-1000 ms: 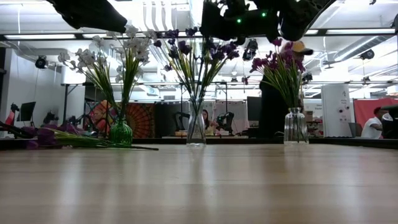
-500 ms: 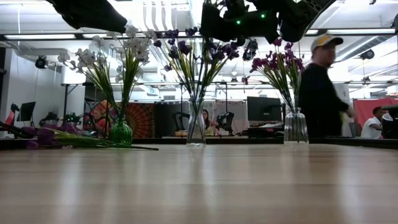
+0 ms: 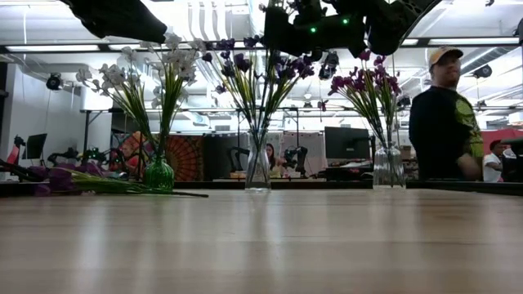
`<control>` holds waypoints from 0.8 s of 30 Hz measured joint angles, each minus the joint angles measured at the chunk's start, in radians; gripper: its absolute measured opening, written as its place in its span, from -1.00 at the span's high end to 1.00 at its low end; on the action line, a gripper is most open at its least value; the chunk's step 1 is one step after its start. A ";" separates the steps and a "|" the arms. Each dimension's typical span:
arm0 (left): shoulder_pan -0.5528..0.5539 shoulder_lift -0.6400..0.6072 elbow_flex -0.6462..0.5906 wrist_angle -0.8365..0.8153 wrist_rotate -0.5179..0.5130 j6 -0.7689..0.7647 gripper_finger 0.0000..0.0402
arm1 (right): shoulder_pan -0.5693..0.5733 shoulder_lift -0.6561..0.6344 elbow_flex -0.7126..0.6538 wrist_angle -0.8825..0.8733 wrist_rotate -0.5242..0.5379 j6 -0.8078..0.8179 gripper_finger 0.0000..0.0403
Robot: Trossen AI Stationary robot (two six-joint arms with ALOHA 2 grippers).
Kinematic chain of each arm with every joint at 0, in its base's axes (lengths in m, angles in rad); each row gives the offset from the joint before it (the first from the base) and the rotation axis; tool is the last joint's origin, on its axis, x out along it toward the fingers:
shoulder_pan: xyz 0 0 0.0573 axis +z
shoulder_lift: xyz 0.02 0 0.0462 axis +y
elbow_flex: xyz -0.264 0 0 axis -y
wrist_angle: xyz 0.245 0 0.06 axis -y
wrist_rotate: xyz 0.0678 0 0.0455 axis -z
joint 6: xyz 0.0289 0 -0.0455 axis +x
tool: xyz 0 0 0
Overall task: Sort flowers into vase by color
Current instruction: Put the dark violet flowers into the left transparent vase
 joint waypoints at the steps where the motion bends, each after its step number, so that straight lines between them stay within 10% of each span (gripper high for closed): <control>1: 0.000 0.000 0.000 0.000 0.000 0.000 0.05 | 0.000 0.000 0.000 -0.004 0.001 0.004 0.47; 24: 0.003 0.029 0.000 0.057 -0.001 0.021 0.05 | 0.001 0.000 0.000 -0.099 0.000 0.036 -0.20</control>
